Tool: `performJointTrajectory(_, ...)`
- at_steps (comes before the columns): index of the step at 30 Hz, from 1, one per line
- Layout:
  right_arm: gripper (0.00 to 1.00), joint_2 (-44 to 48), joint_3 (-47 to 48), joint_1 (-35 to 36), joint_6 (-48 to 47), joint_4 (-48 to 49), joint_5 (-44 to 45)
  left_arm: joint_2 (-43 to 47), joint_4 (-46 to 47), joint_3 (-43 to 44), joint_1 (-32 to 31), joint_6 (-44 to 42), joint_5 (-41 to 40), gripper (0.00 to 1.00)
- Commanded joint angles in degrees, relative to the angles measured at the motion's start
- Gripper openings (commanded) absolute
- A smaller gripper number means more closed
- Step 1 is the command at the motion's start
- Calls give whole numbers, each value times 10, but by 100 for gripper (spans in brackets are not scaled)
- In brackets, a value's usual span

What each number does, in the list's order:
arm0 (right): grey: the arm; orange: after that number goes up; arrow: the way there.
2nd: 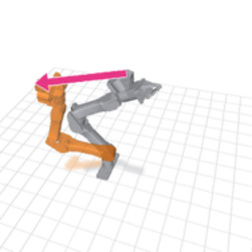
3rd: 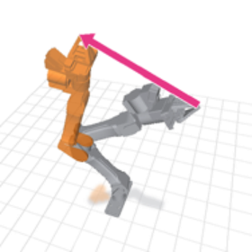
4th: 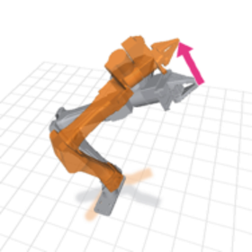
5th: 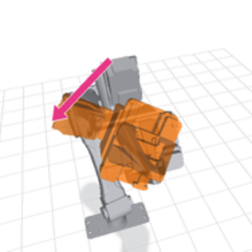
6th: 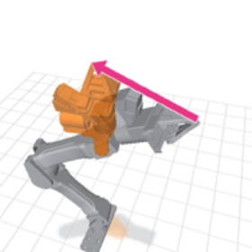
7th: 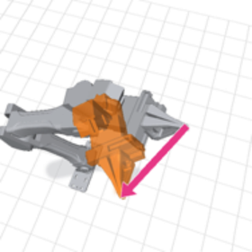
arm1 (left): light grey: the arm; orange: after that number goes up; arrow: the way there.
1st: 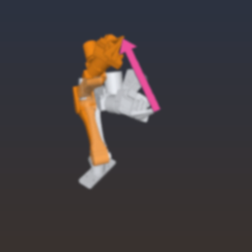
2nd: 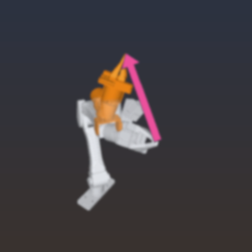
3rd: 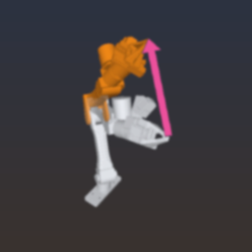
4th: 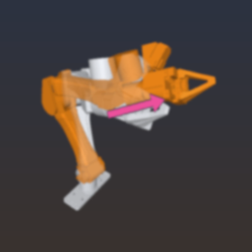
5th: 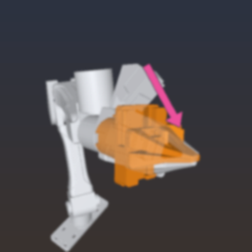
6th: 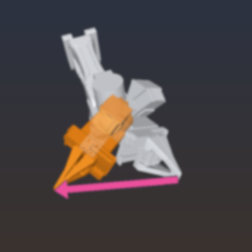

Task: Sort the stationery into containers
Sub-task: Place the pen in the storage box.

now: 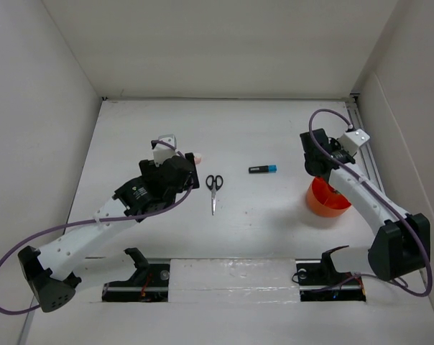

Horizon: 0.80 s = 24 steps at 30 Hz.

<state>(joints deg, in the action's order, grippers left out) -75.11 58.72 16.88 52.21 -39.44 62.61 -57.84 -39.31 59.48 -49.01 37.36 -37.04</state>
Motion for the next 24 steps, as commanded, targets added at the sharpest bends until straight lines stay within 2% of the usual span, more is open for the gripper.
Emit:
performJointTrajectory(1, 0, -7, -3, -4, 11, -4, 22, 12, 7, -5, 0, -6, 3, 100)
performJointTrajectory(8, 0, -42, 8, -4, 40, -28, 27, 12, 12, -5, 0, -12, 3, 100)
performJointTrajectory(24, 1, -71, 13, -15, 34, -23, 23, 18, 13, -5, 0, -12, 3, 100)
